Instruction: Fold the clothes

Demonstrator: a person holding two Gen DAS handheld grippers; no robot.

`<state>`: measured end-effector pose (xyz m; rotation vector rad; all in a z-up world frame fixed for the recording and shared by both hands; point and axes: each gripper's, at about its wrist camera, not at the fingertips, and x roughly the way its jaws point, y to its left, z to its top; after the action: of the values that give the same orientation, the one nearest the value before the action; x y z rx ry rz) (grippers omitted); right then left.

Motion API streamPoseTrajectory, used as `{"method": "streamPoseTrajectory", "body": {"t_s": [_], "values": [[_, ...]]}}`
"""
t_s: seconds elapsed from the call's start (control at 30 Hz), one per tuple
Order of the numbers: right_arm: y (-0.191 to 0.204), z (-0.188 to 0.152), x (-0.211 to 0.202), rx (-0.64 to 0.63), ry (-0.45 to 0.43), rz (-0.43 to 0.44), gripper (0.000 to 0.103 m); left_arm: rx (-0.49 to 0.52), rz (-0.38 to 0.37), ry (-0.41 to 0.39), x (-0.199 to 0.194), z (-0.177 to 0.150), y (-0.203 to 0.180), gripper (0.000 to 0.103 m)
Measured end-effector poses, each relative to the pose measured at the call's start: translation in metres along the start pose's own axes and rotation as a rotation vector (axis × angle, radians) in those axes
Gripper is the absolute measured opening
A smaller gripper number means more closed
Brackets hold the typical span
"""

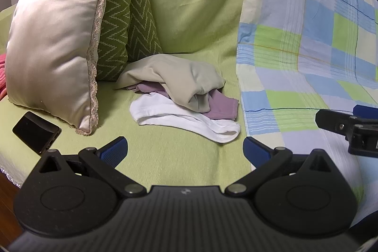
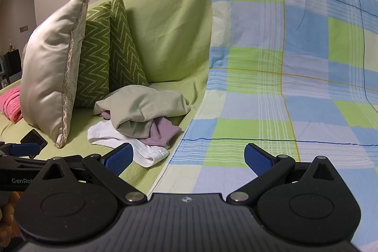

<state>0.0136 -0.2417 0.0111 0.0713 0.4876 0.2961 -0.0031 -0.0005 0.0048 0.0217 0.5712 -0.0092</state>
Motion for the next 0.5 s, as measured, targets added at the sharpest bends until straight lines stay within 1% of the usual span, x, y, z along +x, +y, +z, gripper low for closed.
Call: {"method": "streamPoseTrajectory", "body": {"t_s": [0.23, 0.5], "values": [[-0.0007, 0.0007, -0.0005, 0.002, 0.000, 0.000, 0.103, 0.009, 0.007, -0.005, 0.0001, -0.0004, -0.0016, 0.102], [-0.0017, 0.0014, 0.0002, 0.005, 0.002, 0.000, 0.103, -0.003, 0.010, 0.001, 0.0008, -0.0029, 0.0007, 0.102]]}}
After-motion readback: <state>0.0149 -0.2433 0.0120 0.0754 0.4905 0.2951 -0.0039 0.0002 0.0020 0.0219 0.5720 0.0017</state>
